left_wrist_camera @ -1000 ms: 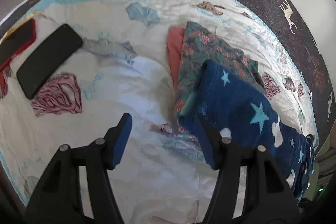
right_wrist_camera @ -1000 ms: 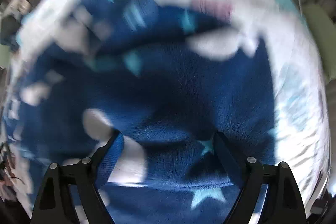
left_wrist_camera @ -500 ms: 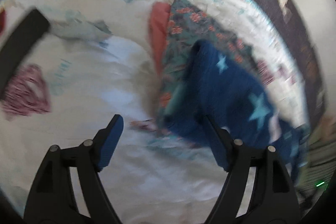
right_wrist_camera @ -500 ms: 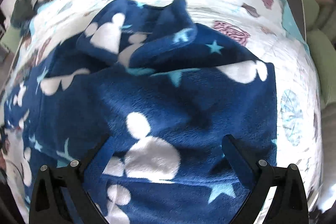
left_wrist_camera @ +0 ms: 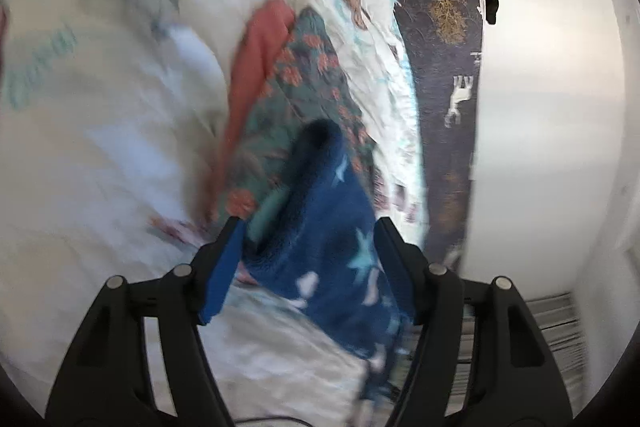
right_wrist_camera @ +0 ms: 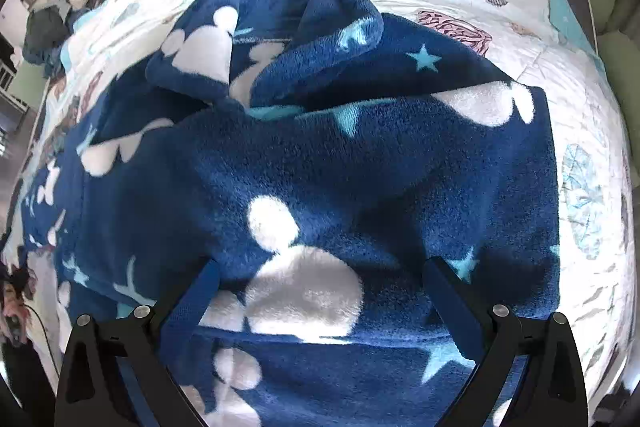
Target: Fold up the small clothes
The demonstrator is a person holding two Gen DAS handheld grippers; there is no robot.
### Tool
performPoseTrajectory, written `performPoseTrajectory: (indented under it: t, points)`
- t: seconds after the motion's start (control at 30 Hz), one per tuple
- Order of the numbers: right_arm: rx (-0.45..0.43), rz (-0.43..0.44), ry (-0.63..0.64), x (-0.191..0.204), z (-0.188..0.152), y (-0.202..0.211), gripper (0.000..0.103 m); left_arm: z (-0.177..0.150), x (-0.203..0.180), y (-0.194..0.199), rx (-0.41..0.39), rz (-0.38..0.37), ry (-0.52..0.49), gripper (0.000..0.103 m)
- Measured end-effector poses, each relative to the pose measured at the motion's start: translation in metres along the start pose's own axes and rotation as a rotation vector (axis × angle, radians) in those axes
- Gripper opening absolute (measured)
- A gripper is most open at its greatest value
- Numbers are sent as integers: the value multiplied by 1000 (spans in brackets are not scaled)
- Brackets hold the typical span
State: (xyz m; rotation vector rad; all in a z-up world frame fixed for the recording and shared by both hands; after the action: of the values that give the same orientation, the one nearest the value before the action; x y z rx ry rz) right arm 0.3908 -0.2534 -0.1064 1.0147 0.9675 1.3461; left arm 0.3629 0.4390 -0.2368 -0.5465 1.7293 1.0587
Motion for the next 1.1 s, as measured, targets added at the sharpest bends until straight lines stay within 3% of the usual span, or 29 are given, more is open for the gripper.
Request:
performPoseTrajectory:
  t: [0.13, 0.27, 0.37, 0.47, 0.5, 0.53, 0.77, 0.9, 1.0, 1.1]
  points:
    - [-27, 20, 0, 4, 2, 9, 103, 0, 1, -8, 4, 24, 15, 69]
    - [-46, -1, 19, 8, 7, 13, 103, -3, 1, -14, 6, -36, 47, 69]
    - [-63, -4, 16, 9, 9, 16, 103, -4, -3, -15, -26, -30, 18, 68]
    - [-76, 27, -9, 5, 14, 17, 103, -5, -6, -20, -23, -71, 14, 45]
    - [-79, 37, -14, 4, 15, 18, 103, -5, -8, -23, -10, -71, 2, 24]
    - [-79, 45, -17, 3, 16, 17, 103, -6, -9, -24, -7, -60, -8, 16]
    - [-84, 52, -12, 13, 1, 29, 103, -13, -26, -22, -39, -48, -125, 15]
    - [-104, 74, -23, 17, 0, 38, 103, -20, -31, -18, -40, -85, -154, 15]
    - [-129, 105, -13, 29, 4, 51, 103, -39, -53, -20, -17, -82, -297, 15]
    - [-157, 111, 101, 65, 7, 67, 103, -65, -78, -25, 23, -53, -478, 15]
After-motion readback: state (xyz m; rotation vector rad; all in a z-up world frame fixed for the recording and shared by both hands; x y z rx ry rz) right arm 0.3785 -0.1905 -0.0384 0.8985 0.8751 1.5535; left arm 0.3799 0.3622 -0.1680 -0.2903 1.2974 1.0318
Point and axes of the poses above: each gripper's, at about its wrist camera, not at the fingertips, and y roughly against the way its jaws point, x to its left, z to its top, the point moved 1 cm from there along -y, roughly the way its jaws point, and after that the axes turned 5 degrees about y, right-handed, at the moved point
